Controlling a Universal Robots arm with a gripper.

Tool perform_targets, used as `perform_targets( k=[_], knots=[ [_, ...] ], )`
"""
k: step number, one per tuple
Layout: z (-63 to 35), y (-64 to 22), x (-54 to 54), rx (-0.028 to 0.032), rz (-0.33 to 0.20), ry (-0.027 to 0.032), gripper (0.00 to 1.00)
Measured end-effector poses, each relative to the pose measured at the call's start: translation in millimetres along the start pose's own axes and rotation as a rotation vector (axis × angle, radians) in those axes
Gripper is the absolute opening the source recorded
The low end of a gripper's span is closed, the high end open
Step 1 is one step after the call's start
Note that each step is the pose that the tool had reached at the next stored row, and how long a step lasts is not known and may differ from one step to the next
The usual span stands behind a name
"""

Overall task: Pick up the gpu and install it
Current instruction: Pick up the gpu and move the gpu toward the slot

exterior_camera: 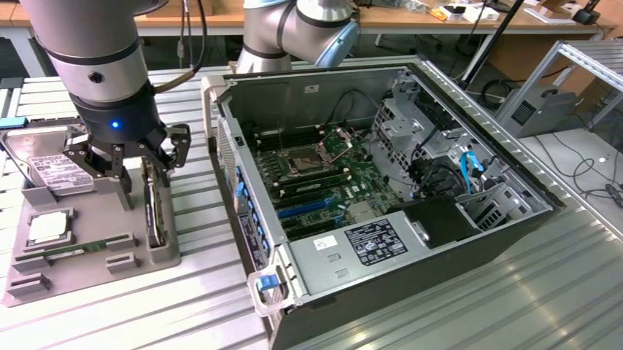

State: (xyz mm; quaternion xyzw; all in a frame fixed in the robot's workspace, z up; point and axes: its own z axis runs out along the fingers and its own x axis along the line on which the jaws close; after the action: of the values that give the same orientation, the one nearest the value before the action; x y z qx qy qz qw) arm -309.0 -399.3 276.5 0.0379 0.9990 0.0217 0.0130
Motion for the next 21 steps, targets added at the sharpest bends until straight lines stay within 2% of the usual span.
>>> perform_targets(
  k=[4, 8, 15, 21],
  knots=[
    [2.3, -0.2, 1.1, -0.0001, 0.000, -0.0002, 0.56],
    [13.0, -2.8, 0.8, 0.0001, 0.000, 0.0000, 0.56],
    [25.4, -3.0, -1.1, 0.0018, -0.004, 0.0000, 0.56],
    [27.8, 1.7, -2.8, 0.0019, -0.005, 0.0001, 0.56]
  ],
)
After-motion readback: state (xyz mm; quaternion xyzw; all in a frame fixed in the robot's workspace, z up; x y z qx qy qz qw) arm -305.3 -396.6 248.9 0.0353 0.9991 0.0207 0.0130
